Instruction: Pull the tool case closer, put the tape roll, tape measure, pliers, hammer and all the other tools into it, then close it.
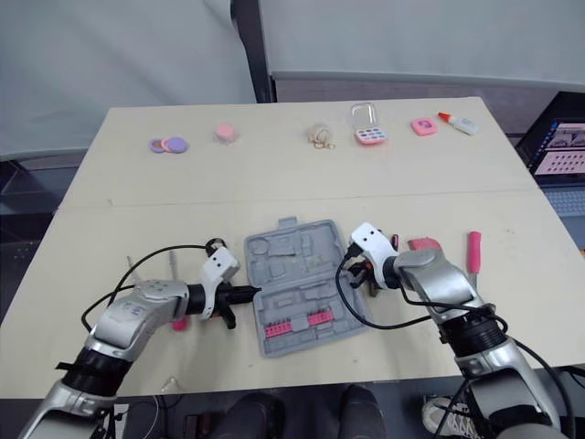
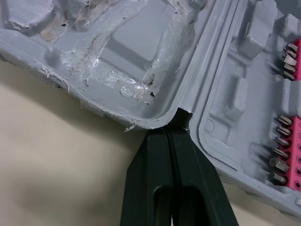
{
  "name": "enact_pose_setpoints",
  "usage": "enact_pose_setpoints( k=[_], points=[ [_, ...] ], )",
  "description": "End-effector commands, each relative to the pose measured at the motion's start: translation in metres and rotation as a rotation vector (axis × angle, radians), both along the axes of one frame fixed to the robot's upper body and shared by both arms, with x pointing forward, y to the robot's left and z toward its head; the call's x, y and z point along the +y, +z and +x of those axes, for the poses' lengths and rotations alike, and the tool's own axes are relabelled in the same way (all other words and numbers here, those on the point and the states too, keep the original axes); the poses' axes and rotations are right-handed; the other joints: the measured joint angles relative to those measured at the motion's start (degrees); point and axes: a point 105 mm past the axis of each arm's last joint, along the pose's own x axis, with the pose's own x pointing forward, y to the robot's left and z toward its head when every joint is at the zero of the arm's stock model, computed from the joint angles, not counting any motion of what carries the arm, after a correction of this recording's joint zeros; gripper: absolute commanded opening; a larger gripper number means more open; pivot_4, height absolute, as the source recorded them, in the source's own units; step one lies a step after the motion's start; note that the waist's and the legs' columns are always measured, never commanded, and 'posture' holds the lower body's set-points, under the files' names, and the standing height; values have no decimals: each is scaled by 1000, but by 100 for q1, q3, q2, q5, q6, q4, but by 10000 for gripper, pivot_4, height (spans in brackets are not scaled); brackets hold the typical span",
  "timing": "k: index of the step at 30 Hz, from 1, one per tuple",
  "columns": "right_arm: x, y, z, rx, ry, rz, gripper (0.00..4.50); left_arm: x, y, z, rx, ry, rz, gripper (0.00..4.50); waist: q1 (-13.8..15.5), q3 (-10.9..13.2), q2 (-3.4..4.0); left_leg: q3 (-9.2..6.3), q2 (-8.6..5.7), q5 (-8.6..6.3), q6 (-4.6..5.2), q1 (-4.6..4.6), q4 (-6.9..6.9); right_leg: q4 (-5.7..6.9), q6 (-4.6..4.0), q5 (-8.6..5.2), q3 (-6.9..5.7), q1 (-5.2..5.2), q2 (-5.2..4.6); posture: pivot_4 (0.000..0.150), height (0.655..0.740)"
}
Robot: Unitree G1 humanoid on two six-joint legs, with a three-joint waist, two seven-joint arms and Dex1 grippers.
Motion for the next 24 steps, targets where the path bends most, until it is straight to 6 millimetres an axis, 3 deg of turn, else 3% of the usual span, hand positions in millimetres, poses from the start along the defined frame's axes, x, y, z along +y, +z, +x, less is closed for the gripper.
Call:
enact_pose_setpoints(
  k=[1,17,24],
  points=[
    [10,5,-9,1,60,35,460,-10,-6,-5,19,-41,2,0,18,0,0,0,0,0,0,0,2,0,0,0,0,1,0,1500,7400],
    [4,1,-36,30,55,36,460,-15,-12,-17,54,-81,4,0,43,0,0,0,-1,-1,-1,0,4,-2,1,0,0,3,-1,1500,7400],
    [5,0,-49,40,48,42,460,-10,-13,-32,99,-101,11,0,35,0,0,0,1,-2,-3,0,1,-4,1,0,0,2,0,1500,7400]
  ],
)
